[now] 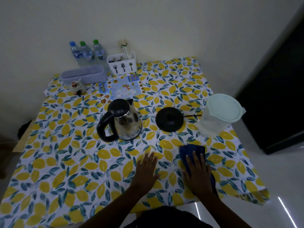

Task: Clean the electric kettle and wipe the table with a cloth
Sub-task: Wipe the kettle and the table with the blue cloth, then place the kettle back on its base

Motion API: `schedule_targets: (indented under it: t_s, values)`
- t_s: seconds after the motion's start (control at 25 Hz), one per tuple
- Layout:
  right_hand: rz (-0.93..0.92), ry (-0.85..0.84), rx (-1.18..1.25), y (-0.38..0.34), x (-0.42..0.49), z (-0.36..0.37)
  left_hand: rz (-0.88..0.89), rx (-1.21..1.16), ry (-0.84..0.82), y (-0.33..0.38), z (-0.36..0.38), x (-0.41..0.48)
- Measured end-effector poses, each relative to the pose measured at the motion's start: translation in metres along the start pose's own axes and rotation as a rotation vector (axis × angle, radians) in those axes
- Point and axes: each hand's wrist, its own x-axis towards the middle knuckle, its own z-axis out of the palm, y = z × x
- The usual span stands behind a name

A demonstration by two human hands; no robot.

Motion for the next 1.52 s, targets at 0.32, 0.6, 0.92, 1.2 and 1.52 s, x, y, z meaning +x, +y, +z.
schedule_targets:
  t_s: [0.32,0.6,0.92,1.2,1.52]
  values:
    - [-0.309,0.249,0.248,-0.098,0.073,-0.068,-0.045,-0.107,0.514,-0.044,-0.065,-0.006]
    - [-0.648,0.198,0.15,-0.208,0.158,-0.13,-0.263,-0.208,0.79,-0.096,-0.146,0.01]
    - [-0.708,0.12,0.27,-0.233,0.19,-0.121,-0.246,-0.569,0.779,-0.118,-0.163,0.033]
    - [-0.698,0.017,0.543,-0.221,0.184,-0.12,-0.331,-0.8,0.836,-0.109,-0.158,0.039]
    - [-0.468,0.303,0.597,-0.158,0.171,-0.156,-0.098,-0.813,0.697,-0.063,-0.197,0.073]
